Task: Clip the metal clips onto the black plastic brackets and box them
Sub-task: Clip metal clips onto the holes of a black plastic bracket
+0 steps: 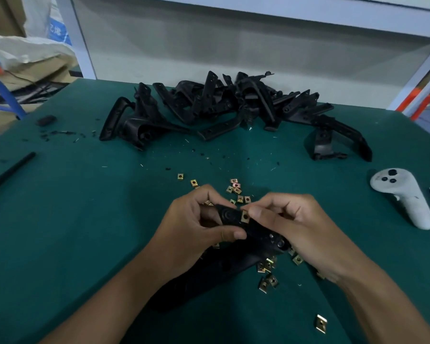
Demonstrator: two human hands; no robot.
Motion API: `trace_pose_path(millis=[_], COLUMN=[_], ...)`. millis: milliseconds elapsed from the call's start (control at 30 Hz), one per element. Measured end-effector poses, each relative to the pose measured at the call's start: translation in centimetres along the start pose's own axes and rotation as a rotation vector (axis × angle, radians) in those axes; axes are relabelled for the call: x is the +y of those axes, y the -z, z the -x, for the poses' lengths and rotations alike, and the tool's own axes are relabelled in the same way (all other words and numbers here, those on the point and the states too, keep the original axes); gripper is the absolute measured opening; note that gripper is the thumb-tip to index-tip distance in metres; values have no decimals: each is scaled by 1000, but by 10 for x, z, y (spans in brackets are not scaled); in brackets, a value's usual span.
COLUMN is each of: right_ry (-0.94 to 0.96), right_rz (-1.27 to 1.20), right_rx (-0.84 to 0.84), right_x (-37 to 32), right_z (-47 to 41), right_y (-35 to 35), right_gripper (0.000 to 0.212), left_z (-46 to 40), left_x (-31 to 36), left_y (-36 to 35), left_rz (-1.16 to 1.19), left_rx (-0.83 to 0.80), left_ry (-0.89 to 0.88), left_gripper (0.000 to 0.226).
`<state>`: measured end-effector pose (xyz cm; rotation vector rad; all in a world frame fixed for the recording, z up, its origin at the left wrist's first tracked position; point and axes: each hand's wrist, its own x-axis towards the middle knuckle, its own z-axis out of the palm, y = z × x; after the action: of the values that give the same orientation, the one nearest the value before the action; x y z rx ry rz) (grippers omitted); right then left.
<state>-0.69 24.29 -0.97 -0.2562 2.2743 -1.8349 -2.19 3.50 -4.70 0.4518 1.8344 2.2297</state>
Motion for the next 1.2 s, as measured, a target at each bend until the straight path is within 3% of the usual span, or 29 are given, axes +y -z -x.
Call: trace_pose_path(millis=[200, 367, 500, 600, 733, 1100, 1200], right_ry=[110, 113, 150, 121, 165, 314, 322], right_rz=[93, 32, 408, 666, 882, 918, 864], right_rx=[-35, 205, 348, 195, 13, -26, 6], right_x=[5, 16, 33, 44, 49, 47, 47], right_z=[-2, -12, -19, -20, -19, -17, -17], right_y=[0, 1, 4, 5, 4, -4, -5], right_gripper=[33, 30, 23, 15, 41, 30, 15], left_z=[-1, -5, -11, -17, -20, -16, -16], left_x=[2, 2, 4, 5, 5, 1, 3], left_y=[2, 1, 16, 29, 32, 32, 30], left_rz=[-104, -36, 64, 220, 302, 220, 236], left_rx=[114, 176, 342, 439, 476, 480, 462], left_ry=[-31, -69, -59, -33, -73, -95, -84], left_gripper=[43, 34, 31, 29, 35, 45, 42])
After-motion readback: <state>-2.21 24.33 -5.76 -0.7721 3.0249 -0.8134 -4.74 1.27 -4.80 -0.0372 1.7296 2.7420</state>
